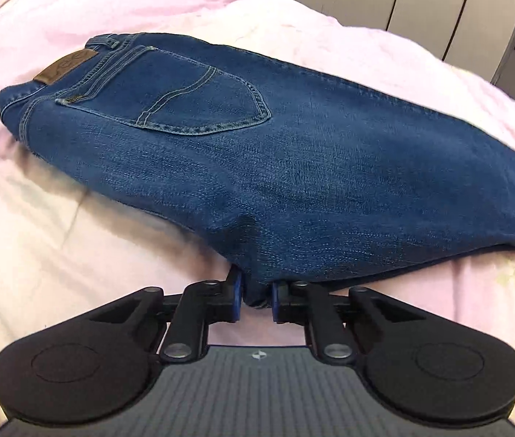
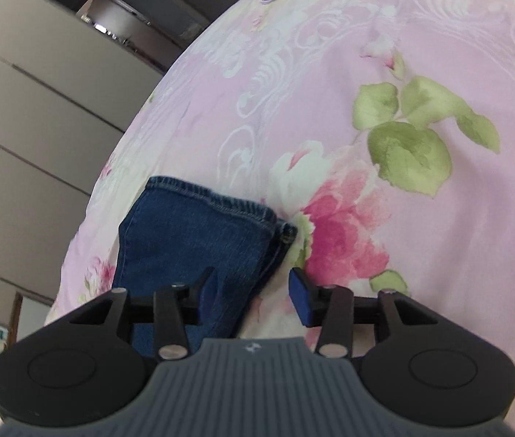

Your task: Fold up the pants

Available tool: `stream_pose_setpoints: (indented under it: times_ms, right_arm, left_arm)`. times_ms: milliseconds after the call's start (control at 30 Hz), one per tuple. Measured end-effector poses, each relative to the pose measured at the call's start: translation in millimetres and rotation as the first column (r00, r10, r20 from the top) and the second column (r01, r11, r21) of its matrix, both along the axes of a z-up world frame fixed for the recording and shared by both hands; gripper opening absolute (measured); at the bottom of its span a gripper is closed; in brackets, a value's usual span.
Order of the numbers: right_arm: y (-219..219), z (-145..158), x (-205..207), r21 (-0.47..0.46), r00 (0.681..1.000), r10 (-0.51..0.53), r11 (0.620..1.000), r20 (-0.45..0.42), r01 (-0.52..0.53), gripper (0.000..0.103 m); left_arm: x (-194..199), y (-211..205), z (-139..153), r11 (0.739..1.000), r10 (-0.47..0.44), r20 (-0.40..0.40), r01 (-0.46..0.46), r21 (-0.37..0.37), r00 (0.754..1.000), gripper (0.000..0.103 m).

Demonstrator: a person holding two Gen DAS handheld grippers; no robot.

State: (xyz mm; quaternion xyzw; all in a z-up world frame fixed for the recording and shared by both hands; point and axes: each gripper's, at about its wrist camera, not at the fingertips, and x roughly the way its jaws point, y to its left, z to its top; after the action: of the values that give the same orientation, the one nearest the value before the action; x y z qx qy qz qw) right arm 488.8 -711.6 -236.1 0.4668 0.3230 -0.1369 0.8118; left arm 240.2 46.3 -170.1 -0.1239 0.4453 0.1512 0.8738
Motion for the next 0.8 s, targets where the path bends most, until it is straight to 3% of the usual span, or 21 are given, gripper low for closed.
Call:
stream_pose_setpoints:
  times_ms: [233, 267, 367, 433, 567, 800]
  right_arm:
    - [-4.9, -21.7, 24.0, 0.047, 0.998, -0.031, 0.998, 0.058, 0.028, 0.041]
    - [-3.2, -23.4, 26.7, 0.047, 0.997, -0.038, 0.998, 0.068, 0.035, 0.038]
    - [4.8, -22.9, 31.6, 0.018, 0.997, -0.032, 0.999, 0.076, 0.031, 0.014]
    - [8.1, -9.8, 28.9, -0.033, 0.996, -0.037, 0.999, 0.082, 0.04, 0.002]
    - [13.7, 37.0, 28.4, -0.138, 0.995, 0.002, 0.99, 0.103, 0.012, 0.0]
    - [16.1, 120.0, -15.3, -0.222, 0.996, 0.004, 0.975, 0.09, 0.016, 0.0]
  left_arm:
    - [8.8, 2.8, -2.5, 1.0, -0.003, -0.038, 0.002, -0.014, 0.999, 0.014]
    - [9.5, 3.1, -2.2, 1.0, -0.003, -0.041, 0.002, -0.014, 0.999, 0.014]
    - [10.6, 1.9, 2.1, 1.0, -0.002, -0.05, 0.002, -0.004, 0.999, 0.012]
    - [10.3, -2.5, 9.8, 0.999, -0.016, -0.052, 0.018, 0.029, 0.999, 0.011]
    - [6.0, -7.0, 29.0, 0.996, -0.046, -0.047, 0.05, 0.074, 0.998, 0.01]
    - [-15.5, -2.8, 52.1, 0.997, -0.063, -0.033, 0.064, 0.045, 0.997, 0.01]
